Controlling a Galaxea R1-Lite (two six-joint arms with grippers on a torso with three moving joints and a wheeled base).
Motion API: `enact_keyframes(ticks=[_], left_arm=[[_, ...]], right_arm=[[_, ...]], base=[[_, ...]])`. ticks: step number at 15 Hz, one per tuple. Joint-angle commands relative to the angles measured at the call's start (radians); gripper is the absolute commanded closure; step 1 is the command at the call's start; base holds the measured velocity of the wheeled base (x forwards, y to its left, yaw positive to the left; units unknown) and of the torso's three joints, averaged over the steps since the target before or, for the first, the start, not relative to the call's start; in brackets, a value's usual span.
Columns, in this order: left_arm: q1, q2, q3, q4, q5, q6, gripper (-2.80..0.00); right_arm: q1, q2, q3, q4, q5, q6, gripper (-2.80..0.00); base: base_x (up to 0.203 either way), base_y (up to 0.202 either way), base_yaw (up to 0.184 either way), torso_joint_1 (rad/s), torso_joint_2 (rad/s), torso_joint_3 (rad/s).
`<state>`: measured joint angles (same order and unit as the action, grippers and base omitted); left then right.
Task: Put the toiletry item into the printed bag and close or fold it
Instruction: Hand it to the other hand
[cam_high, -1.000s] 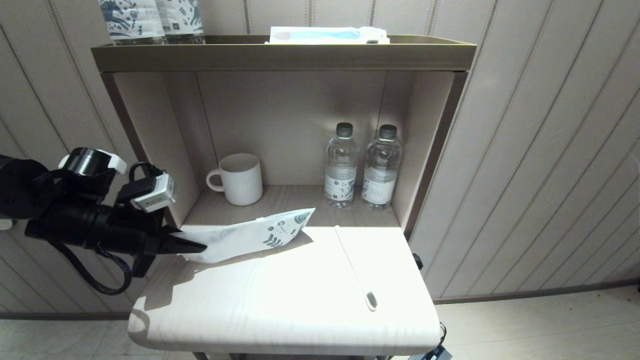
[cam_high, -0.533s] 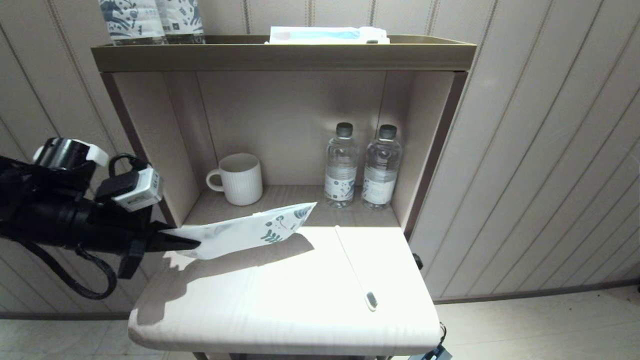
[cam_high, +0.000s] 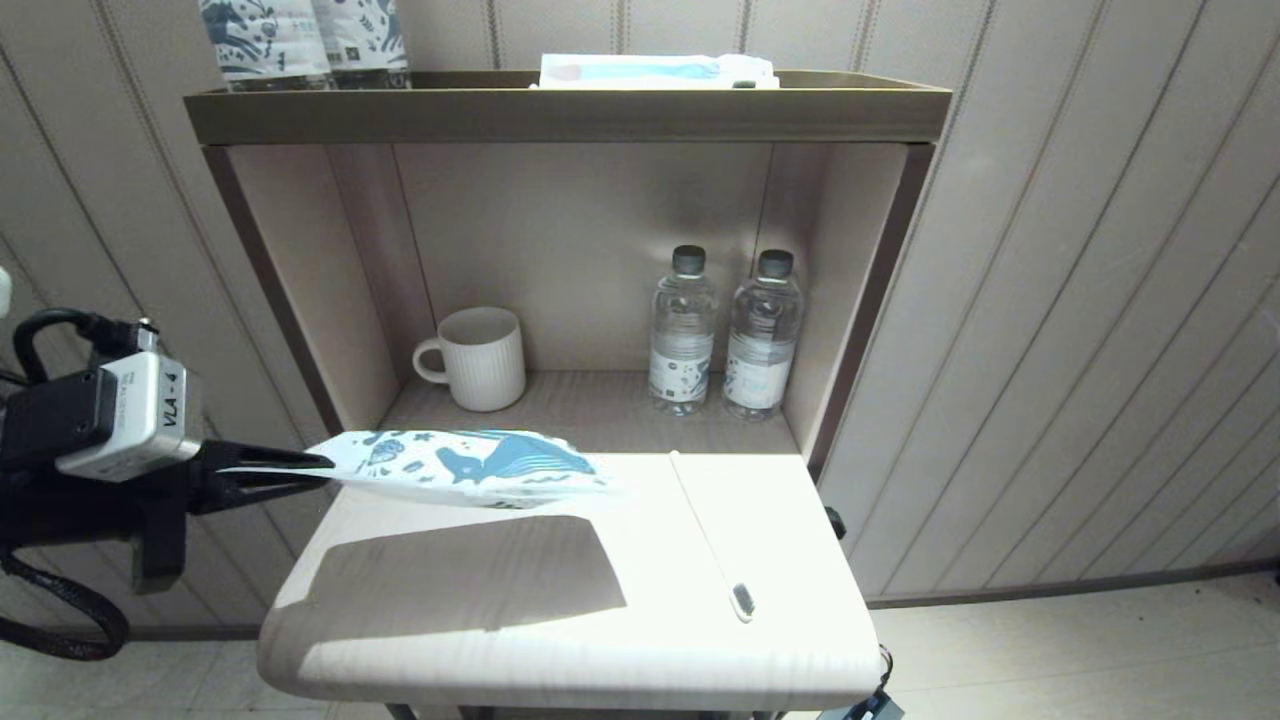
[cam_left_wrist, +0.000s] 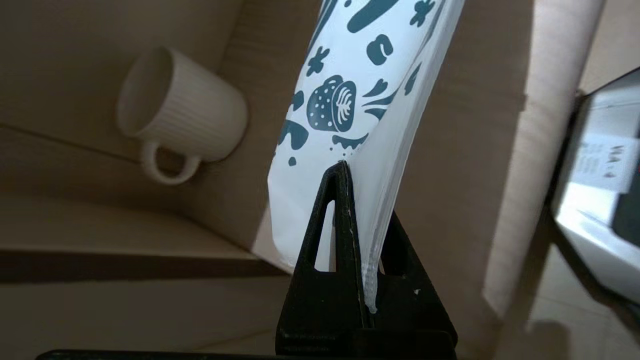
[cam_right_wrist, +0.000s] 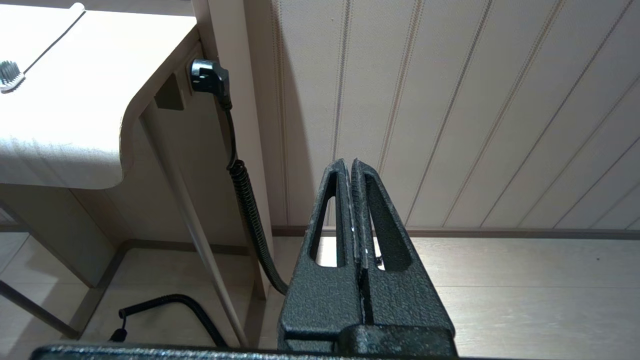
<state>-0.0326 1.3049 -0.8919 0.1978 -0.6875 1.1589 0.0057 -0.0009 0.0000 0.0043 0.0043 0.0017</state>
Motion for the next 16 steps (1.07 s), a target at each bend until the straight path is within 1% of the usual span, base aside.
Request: enact_keyframes(ticks=[1, 2, 3, 6, 10, 11, 12, 13, 14, 15, 16], left_arm=[[-0.007, -0.086, 0.042, -0.064, 0.039, 0.008, 0.0], [-0.017, -0.1, 0.049, -0.08, 0.071, 0.002, 0.0], [-0.018, -0.101, 0.048, -0.081, 0.079, -0.007, 0.0], [-0.018, -0.082, 0.041, -0.085, 0.085, -0.05, 0.0], [-0.028, -0.009, -0.003, -0.087, 0.084, -0.061, 0.0], [-0.043, 0.007, -0.021, -0.086, 0.083, -0.084, 0.0], [-0.07, 0.012, -0.032, -0.086, 0.082, -0.128, 0.0], [-0.106, 0.023, -0.042, -0.086, 0.084, -0.168, 0.0], [-0.148, 0.043, -0.053, -0.086, 0.089, -0.189, 0.0], [-0.183, 0.059, -0.067, -0.086, 0.116, -0.199, 0.0], [-0.216, 0.066, -0.08, -0.085, 0.172, -0.215, 0.0]], right_arm=[[0.0, 0.001, 0.0, 0.0, 0.0, 0.0, 0.0], [0.0, 0.001, 0.0, 0.0, 0.0, 0.0, 0.0], [0.0, 0.001, 0.0, 0.0, 0.0, 0.0, 0.0], [0.0, 0.001, 0.0, 0.0, 0.0, 0.0, 0.0], [0.0, 0.001, 0.0, 0.0, 0.0, 0.0, 0.0], [0.0, 0.001, 0.0, 0.0, 0.0, 0.0, 0.0], [0.0, 0.001, 0.0, 0.0, 0.0, 0.0, 0.0], [0.0, 0.001, 0.0, 0.0, 0.0, 0.0, 0.0], [0.0, 0.001, 0.0, 0.0, 0.0, 0.0, 0.0], [0.0, 0.001, 0.0, 0.0, 0.0, 0.0, 0.0], [0.0, 0.001, 0.0, 0.0, 0.0, 0.0, 0.0]], base=[[0.0, 0.0, 0.0, 0.0, 0.0, 0.0], [0.0, 0.0, 0.0, 0.0, 0.0, 0.0], [0.0, 0.0, 0.0, 0.0, 0.0, 0.0], [0.0, 0.0, 0.0, 0.0, 0.0, 0.0], [0.0, 0.0, 0.0, 0.0, 0.0, 0.0], [0.0, 0.0, 0.0, 0.0, 0.0, 0.0], [0.0, 0.0, 0.0, 0.0, 0.0, 0.0], [0.0, 0.0, 0.0, 0.0, 0.0, 0.0], [0.0, 0.0, 0.0, 0.0, 0.0, 0.0], [0.0, 0.0, 0.0, 0.0, 0.0, 0.0], [0.0, 0.0, 0.0, 0.0, 0.0, 0.0]])
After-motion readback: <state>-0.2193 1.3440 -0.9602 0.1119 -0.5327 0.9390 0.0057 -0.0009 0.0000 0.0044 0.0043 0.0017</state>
